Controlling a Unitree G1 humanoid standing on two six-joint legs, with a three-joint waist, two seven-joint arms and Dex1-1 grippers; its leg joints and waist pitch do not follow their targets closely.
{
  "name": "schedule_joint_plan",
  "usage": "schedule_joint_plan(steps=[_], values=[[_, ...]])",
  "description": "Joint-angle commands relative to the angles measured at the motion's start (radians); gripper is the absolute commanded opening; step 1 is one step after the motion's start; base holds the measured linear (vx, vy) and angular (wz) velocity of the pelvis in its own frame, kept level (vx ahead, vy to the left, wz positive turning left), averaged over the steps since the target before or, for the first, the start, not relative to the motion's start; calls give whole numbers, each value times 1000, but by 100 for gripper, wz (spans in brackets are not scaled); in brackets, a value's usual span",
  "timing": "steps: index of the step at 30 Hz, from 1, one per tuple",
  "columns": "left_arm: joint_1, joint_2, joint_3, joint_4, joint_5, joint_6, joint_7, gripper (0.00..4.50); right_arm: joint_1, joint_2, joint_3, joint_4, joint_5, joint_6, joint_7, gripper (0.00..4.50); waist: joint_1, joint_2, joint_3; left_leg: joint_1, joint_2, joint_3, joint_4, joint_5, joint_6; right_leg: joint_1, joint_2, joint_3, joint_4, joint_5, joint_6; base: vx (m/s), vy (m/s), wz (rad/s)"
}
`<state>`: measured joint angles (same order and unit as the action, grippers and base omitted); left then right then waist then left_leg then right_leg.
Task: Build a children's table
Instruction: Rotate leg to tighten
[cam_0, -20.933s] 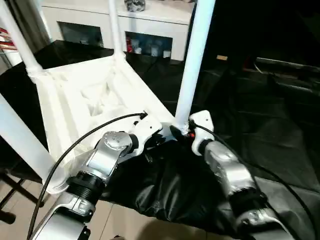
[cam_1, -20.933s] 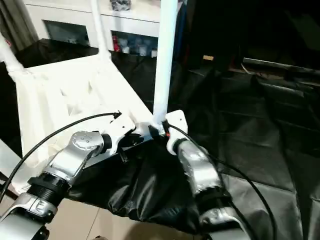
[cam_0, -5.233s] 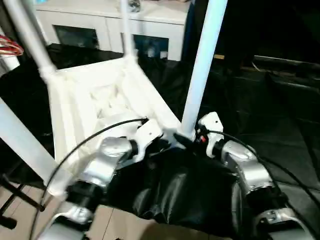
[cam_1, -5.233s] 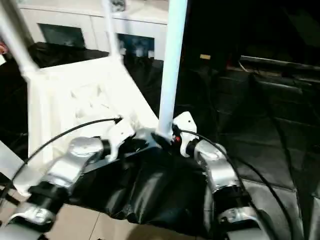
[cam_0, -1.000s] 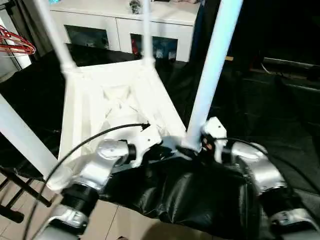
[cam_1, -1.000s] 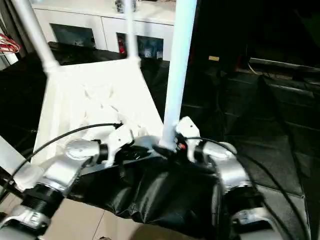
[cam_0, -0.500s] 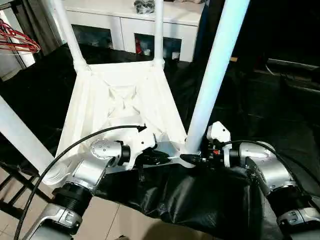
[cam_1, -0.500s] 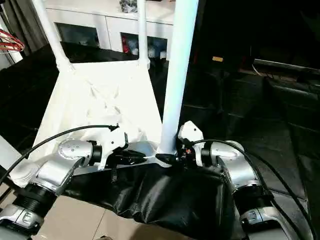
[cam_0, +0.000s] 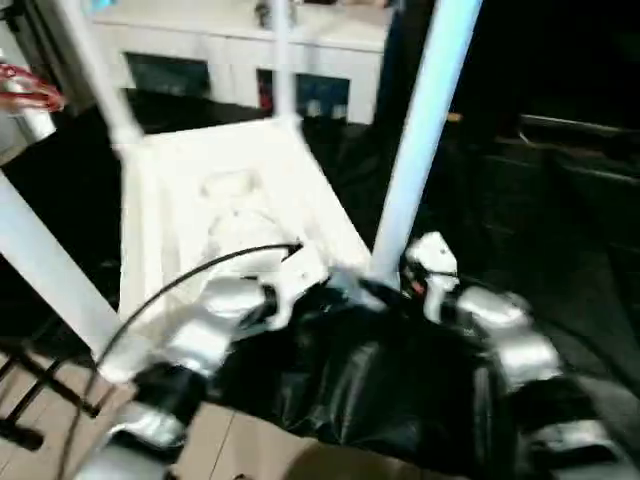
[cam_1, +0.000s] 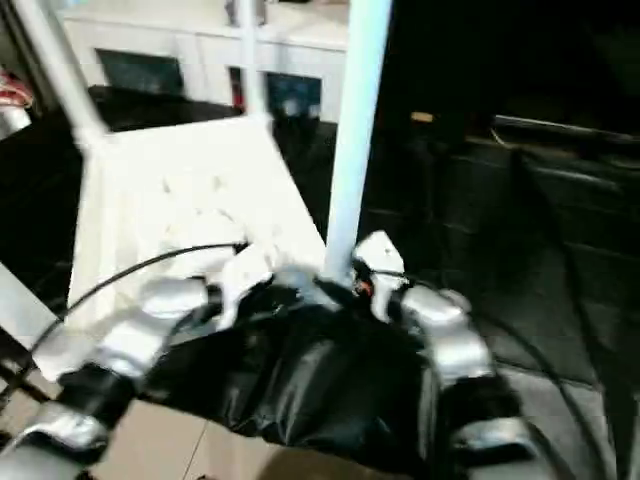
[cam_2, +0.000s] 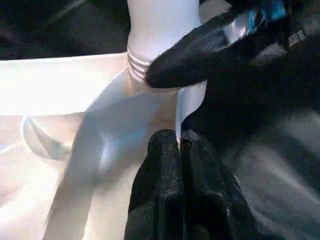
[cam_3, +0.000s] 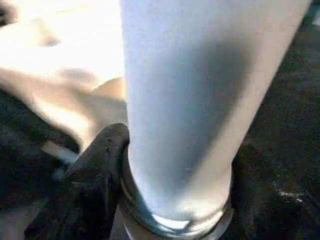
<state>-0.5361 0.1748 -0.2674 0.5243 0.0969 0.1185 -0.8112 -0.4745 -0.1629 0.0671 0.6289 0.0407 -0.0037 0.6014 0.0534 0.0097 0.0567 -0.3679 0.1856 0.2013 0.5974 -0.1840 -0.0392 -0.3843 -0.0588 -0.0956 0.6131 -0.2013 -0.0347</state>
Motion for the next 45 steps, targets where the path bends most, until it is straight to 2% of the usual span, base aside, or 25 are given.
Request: schedule_joint_plan(steps=[1,3,6,7,8,10,12,15,16,18,19,22,26,29,35,38,43,45], values=[[-39,-105,-19,-14,-6,17,94,0,-25,115,33,55,-50,23,-183,267,-6,-10,-64,13,58,-34,-66,-159,38,38,-103,68,-90,-262,-168,0,0,0],[-43,-126,-22,-9,10,26,134,0,-35,153,23,64,-41,27,-214,267,-7,-11,-66,14,58,-35,-66,-161,35,40,-105,68,-90,-254,-171,0,0,0],[-40,-142,-32,-14,20,30,149,0,-45,176,30,69,-41,11,-210,267,-9,-9,-66,9,56,-33,-64,-147,53,44,-104,69,-85,-199,-180,0,0,0],[-35,-144,-34,-22,17,30,143,0,-49,179,24,70,-33,8,-206,302,-9,-11,-67,8,56,-33,-63,-144,61,45,-104,69,-85,-187,-181,0,0,0],[-31,-144,-35,-28,14,28,137,0,-51,179,18,69,-26,5,-204,302,-8,-10,-65,8,56,-32,-63,-144,67,45,-104,69,-85,-187,-182,0,0,0],[-27,-139,-32,-34,9,24,130,0,-47,172,12,59,-13,8,-186,340,-8,-11,-63,9,56,-32,-64,-154,67,44,-104,68,-88,-208,-180,0,0,0],[-20,-122,-25,-42,2,15,110,0,-38,149,5,39,-3,10,-159,347,-8,-9,-65,10,57,-33,-64,-161,66,45,-105,69,-88,-216,-177,0,0,0],[-13,-106,-19,-51,-7,9,85,0,-31,122,10,23,-2,14,-123,383,-7,-9,-65,9,59,-33,-64,-154,68,45,-104,69,-86,-193,-183,0,0,0],[-3,-85,-15,-65,-21,2,48,0,-22,74,32,-1,-13,11,-54,383,-7,-9,-66,8,59,-33,-63,-145,72,47,-104,69,-82,-172,-188,0,0,0],[6,-64,-13,-78,-37,-6,6,0,-14,32,48,-25,-15,6,18,383,-6,-7,-67,6,58,-32,-60,-131,84,48,-104,70,-79,-142,-196,0,0,0],[7,-61,-13,-80,-40,-7,-1,0,-12,26,50,-29,-15,6,29,383,-4,-9,-68,5,57,-32,-60,-127,90,51,-103,68,-78,-133,-198,0,0,0],[20,-18,-17,-97,-60,-28,-80,0,5,-49,72,-85,15,13,179,383,1,-7,-65,7,57,-31,-59,-143,99,49,-102,69,-84,-160,-193,0,0,0],[26,42,-20,-114,-82,-43,-187,0,17,-132,81,-126,60,27,355,383,8,-6,-63,11,61,-33,-63,-175,86,46,-102,68,-87,-218,-185,0,0,0],[23,79,-22,-113,-89,-52,-241,0,18,-173,87,-134,78,24,434,383,13,-8,-64,13,63,-31,-63,-171,83,44,-101,68,-85,-206,-187,0,0,0],[18,133,-20,-113,-108,-52,-324,0,22,-225,105,-153,89,33,538,355,20,-8,-66,10,62,-31,-61,-140,90,46,-100,67,-76,-160,-199,0,0,0],[18,149,-22,-114,-117,-51,-357,0,25,-243,126,-147,70,21,565,328,20,-8,-67,10,62,-31,-60,-138,89,46,-102,67,-77,-170,-201,0,0,0],[14,153,-20,-107,-123,-59,-364,0,27,-240,126,-152,82,26,572,276,24,-9,-67,11,62,-30,-60,-138,85,45,-102,67,-78,-174,-201,0,0,0],[13,153,-19,-106,-124,-60,-364,0,28,-238,126,-155,85,28,573,268,25,-10,-67,10,62,-30,-60,-136,84,46,-102,67,-78,-175,-198,0,0,0]])
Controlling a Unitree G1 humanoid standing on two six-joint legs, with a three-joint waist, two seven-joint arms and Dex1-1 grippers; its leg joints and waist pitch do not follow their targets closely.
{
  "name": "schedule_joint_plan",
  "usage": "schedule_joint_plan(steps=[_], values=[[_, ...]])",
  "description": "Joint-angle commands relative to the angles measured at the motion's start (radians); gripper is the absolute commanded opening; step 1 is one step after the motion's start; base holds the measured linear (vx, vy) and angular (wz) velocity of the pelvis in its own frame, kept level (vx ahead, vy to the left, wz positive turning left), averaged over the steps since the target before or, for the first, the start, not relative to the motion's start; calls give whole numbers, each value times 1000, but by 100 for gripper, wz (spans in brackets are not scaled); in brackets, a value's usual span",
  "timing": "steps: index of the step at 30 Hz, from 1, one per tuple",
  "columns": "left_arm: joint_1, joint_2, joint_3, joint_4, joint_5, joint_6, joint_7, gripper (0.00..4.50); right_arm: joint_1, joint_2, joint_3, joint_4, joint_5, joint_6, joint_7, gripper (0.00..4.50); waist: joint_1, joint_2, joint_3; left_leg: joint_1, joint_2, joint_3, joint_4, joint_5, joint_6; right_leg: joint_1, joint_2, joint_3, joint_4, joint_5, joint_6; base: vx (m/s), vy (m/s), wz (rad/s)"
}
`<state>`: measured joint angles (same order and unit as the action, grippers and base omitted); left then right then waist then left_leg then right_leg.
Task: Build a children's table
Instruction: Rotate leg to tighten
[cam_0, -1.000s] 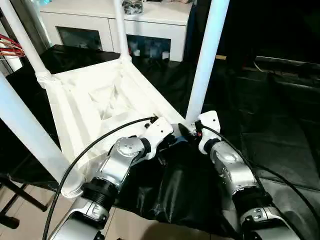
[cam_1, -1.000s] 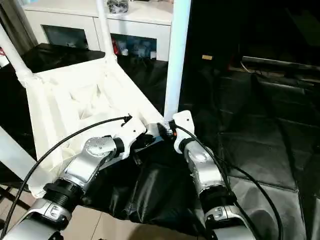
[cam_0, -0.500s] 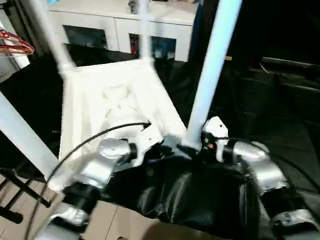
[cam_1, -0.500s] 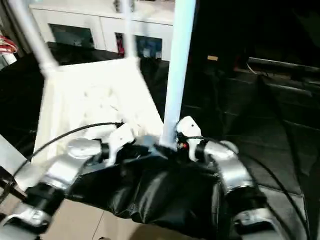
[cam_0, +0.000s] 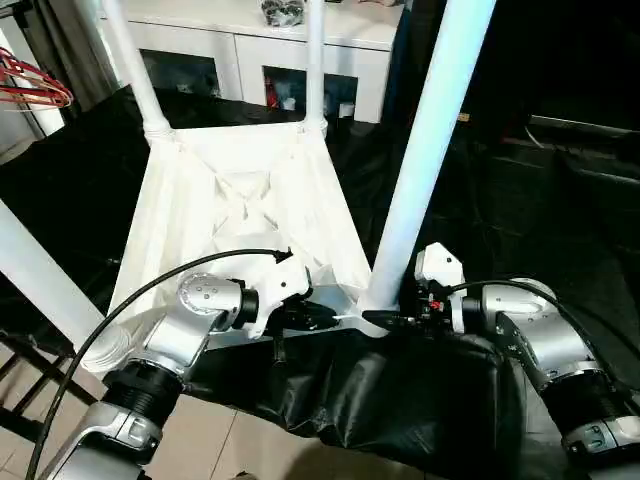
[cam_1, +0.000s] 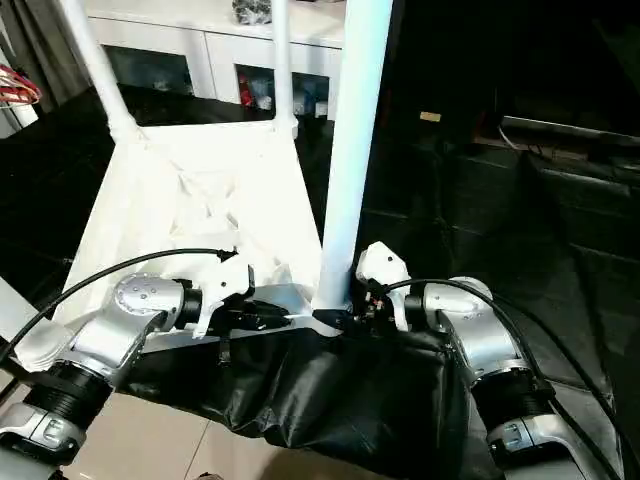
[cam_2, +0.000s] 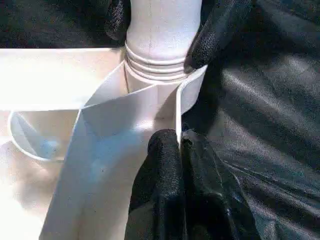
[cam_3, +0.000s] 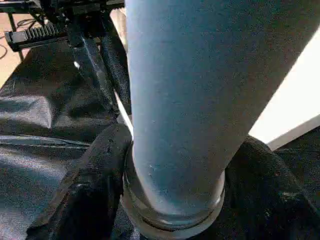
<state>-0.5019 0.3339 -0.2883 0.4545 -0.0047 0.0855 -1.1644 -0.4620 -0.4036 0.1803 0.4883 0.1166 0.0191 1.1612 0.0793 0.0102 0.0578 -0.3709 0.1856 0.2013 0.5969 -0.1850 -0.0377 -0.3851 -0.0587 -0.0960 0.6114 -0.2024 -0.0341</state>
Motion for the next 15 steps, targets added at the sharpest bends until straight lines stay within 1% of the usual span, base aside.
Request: schedule_joint_plan(steps=[1,4,6,7,8,9,10,11,12,13,14,15], values=[[-21,-7,2,-37,-24,-27,-11,0,17,3,13,-17,12,7,16,263,0,-10,-69,14,62,-30,-59,-134,83,46,-102,67,-76,-175,-198,0,0,0],[-14,-16,3,-44,-28,-28,-2,0,34,13,14,-39,32,24,29,257,3,-11,-69,13,62,-30,-59,-128,86,47,-101,68,-76,-167,-194,0,0,0],[-11,-25,5,-46,-27,-26,15,0,43,18,14,-46,36,29,26,254,6,-9,-69,15,63,-30,-59,-129,87,45,-102,68,-76,-168,-195,0,0,0],[-8,-48,5,-47,-17,-23,61,0,55,40,6,-46,40,31,-6,254,6,-11,-68,15,63,-30,-60,-137,83,45,-102,67,-78,-181,-193,0,0,0],[-8,-48,5,-47,-17,-23,61,0,55,40,6,-46,40,31,-6,254,6,-11,-67,15,63,-30,-61,-142,81,44,-103,67,-79,-192,-191,0,0,0],[-9,-65,6,-42,-7,-19,97,0,57,59,-1,-37,32,28,-48,254,6,-10,-67,16,64,-31,-61,-144,77,44,-104,67,-80,-201,-189,0,0,0],[-12,-89,5,-35,10,-12,148,0,53,87,-9,-15,9,24,-124,254,4,-12,-65,15,62,-32,-62,-154,69,45,-104,67,-83,-225,-182,0,0,0],[-14,-104,5,-29,22,-7,182,0,50,105,-14,2,-8,20,-176,253,-1,-11,-63,16,63,-32,-64,-164,56,41,-103,67,-85,-249,-177,0,0,0],[-14,-104,5,-29,22,-7,182,0,50,105,-14,2,-8,20,-176,253,-2,-11,-63,17,61,-33,-64,-173,51,41,-104,67,-88,-266,-174,0,0,0],[-19,-149,3,-21,45,19,258,0,37,158,-30,44,-45,16,-320,252,-5,-13,-63,16,60,-34,-64,-178,44,44,-105,66,-90,-288,-164,0,0,0],[-24,-175,1,-15,58,35,302,0,28,192,-45,68,-56,16,-404,252,-14,-13,-60,17,59,-35,-66,-186,35,40,-104,66,-93,-304,-163,0,0,0],[-29,-203,0,-9,68,54,344,0,19,228,-62,87,-63,21,-485,252,-19,-13,-61,17,58,-35,-66,-191,30,40,-104,66,-94,-311,-161,0,0,0]])
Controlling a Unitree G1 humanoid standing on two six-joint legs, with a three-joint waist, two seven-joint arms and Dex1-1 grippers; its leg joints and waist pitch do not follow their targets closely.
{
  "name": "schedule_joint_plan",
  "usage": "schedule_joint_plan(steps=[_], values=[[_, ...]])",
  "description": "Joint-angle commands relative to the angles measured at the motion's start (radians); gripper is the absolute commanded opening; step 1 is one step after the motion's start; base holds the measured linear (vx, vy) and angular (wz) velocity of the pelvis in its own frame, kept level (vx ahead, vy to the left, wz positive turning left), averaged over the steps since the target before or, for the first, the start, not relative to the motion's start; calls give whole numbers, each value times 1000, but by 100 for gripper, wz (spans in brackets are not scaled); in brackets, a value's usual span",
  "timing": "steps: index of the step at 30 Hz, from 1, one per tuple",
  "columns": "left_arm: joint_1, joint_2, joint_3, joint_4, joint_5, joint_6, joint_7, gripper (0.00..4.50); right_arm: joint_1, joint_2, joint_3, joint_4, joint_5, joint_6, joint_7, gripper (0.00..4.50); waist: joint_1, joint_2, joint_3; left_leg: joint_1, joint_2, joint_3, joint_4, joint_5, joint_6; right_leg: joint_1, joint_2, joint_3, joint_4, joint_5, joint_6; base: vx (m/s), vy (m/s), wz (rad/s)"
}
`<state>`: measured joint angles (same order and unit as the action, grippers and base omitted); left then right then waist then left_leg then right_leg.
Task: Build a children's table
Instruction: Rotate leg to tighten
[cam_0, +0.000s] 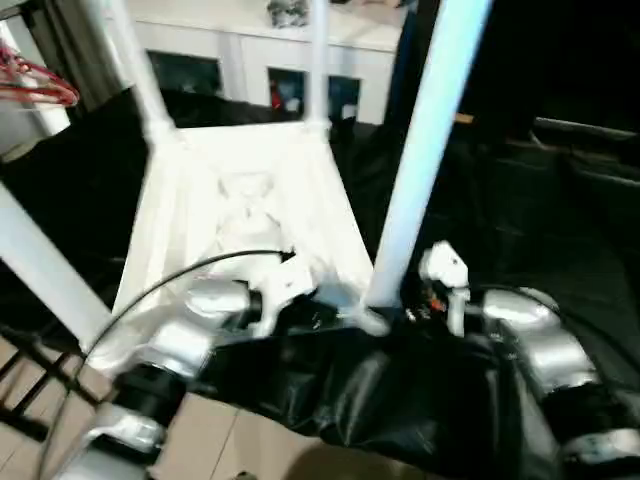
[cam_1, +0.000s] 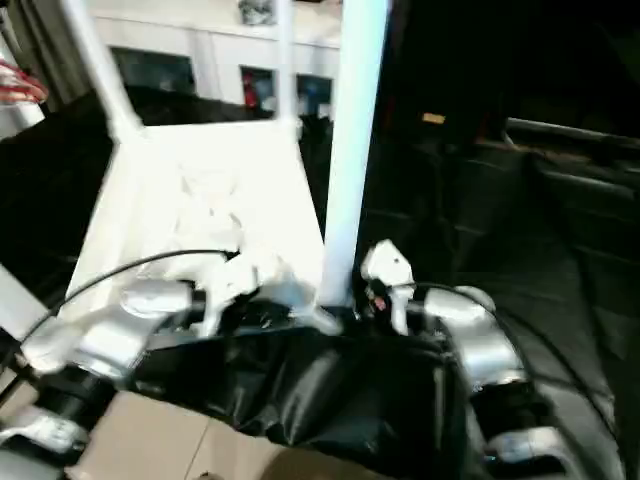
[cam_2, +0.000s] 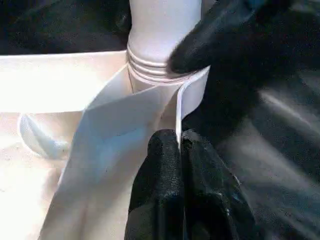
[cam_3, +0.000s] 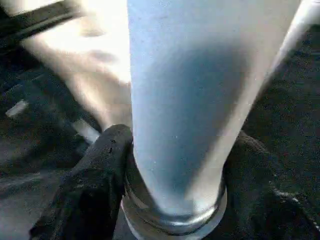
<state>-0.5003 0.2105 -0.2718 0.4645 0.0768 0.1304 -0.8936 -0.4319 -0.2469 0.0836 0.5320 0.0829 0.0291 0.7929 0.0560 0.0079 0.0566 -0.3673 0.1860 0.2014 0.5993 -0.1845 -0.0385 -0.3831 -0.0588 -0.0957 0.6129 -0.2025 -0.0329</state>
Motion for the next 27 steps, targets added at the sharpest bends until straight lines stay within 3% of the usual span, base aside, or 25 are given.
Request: schedule_joint_plan(steps=[1,3,8,11,15,19,23,27], values=[[-36,-102,-16,-12,-4,24,112,0,-17,102,23,55,-36,13,-183,252,-5,-10,-61,13,57,-37,-69,-191,26,40,-104,65,-95,-309,-164,0,0,0],[-44,-124,-13,-2,6,36,155,0,-22,130,17,63,-45,18,-240,252,-12,-10,-62,13,56,-36,-68,-192,25,38,-103,66,-96,-305,-163,0,0,0],[-68,-187,1,24,25,64,276,0,-43,218,22,96,-68,9,-352,252,-16,-8,-67,7,53,-34,-64,-152,58,44,-103,67,-90,-225,-175,0,0,0],[-66,-187,8,18,32,58,278,0,-45,233,3,85,-39,-11,-323,322,-16,-5,-67,7,56,-34,-64,-150,67,43,-102,67,-88,-192,-182,0,0,0],[-43,-155,0,-13,16,30,213,0,-42,190,-11,77,-27,-19,-279,356,-16,-6,-65,7,56,-34,-66,-169,69,45,-104,68,-90,-213,-184,0,0,0],[-25,-120,1,-36,-7,12,155,0,-45,123,2,74,-28,-44,-195,389,-15,-7,-68,5,57,-34,-63,-149,77,47,-104,67,-84,-173,-194,0,0,0],[-14,-82,4,-52,-30,-3,90,0,-29,45,32,42,-18,-49,-33,389,-11,-7,-66,5,56,-32,-61,-151,93,47,-102,68,-84,-167,-200,0,0,0],[-3,-43,-2,-69,-53,-18,-4,0,-13,-15,49,6,2,-45,97,389,-4,-8,-63,7,57,-33,-62,-171,90,47,-103,67,-91,-227,-184,0,0,0]])
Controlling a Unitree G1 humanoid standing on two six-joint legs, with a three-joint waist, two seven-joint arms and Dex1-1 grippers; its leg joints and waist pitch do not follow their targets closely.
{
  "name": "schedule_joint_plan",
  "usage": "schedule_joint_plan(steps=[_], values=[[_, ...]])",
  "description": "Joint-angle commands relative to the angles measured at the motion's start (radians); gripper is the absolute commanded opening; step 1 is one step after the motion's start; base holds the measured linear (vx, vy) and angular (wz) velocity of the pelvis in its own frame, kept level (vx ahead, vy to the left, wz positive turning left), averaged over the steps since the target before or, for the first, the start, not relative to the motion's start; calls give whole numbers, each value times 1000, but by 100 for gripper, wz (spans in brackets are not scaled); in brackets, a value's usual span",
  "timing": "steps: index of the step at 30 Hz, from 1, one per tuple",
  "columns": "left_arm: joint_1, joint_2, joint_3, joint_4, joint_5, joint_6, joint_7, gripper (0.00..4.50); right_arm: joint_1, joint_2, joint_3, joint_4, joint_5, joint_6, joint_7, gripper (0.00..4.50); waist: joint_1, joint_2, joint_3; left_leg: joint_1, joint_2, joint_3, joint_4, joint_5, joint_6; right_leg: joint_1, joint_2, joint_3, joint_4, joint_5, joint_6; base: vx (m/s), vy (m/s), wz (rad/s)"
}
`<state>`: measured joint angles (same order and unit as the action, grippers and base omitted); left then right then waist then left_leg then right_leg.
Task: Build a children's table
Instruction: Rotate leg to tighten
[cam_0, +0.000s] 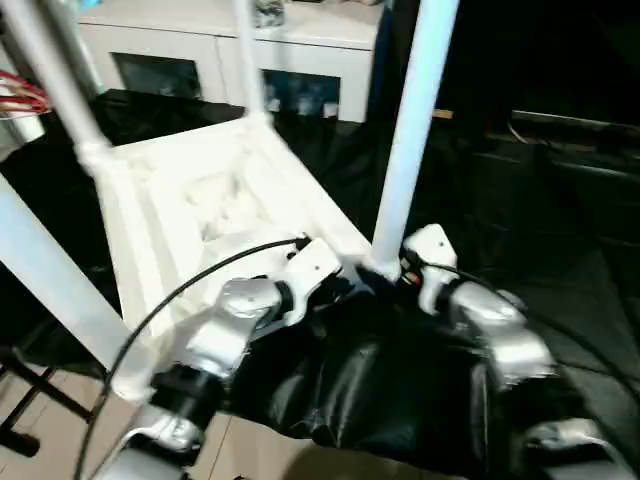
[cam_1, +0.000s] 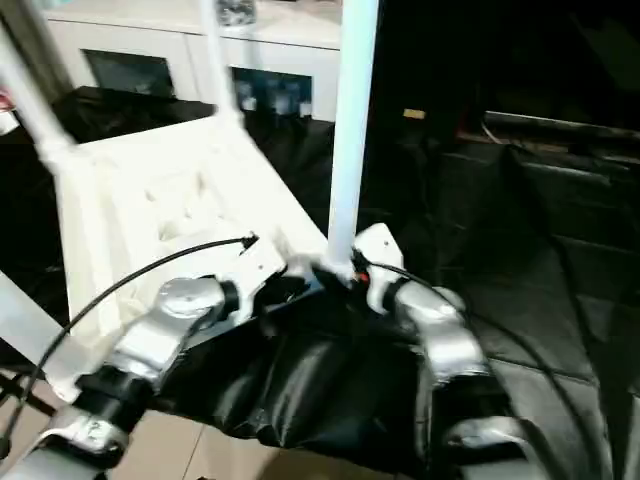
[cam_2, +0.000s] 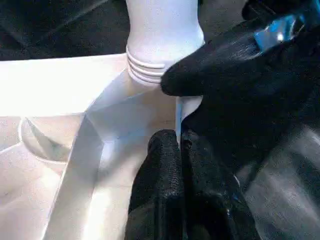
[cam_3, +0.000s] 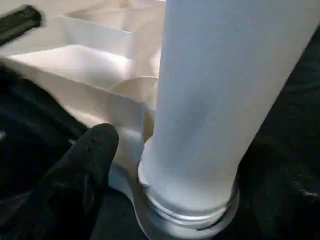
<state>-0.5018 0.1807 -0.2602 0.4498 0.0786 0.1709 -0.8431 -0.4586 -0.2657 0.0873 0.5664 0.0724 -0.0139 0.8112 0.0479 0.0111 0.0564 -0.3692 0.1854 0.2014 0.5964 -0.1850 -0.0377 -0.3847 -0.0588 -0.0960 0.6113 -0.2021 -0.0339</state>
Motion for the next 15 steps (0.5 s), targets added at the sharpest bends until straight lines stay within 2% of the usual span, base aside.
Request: schedule_joint_plan(steps=[1,6,7,10,15], values=[[3,1,-17,-63,-62,-60,-86,0,17,-14,51,-40,20,4,117,389,5,-10,-63,11,60,-33,-61,-174,88,46,-102,67,-89,-231,-182,0,0,0],[15,64,-38,-83,-89,-63,-208,0,17,-79,70,-65,48,12,255,389,18,-8,-65,15,63,-31,-61,-165,89,42,-101,68,-84,-207,-192,0,0,0],[16,83,-45,-83,-93,-64,-247,0,13,-93,73,-65,48,6,284,389,20,-9,-65,13,64,-32,-61,-157,88,44,-101,68,-81,-190,-196,0,0,0],[15,104,-49,-79,-97,-68,-289,0,8,-108,80,-65,46,4,311,356,24,-9,-65,13,63,-31,-61,-151,87,44,-101,68,-80,-179,-201,0,0,0],[5,127,-49,-68,-104,-76,-323,0,12,-133,103,-86,43,14,364,327,30,-9,-65,13,64,-31,-61,-152,81,44,-101,67,-80,-194,-195,0,0,0]])
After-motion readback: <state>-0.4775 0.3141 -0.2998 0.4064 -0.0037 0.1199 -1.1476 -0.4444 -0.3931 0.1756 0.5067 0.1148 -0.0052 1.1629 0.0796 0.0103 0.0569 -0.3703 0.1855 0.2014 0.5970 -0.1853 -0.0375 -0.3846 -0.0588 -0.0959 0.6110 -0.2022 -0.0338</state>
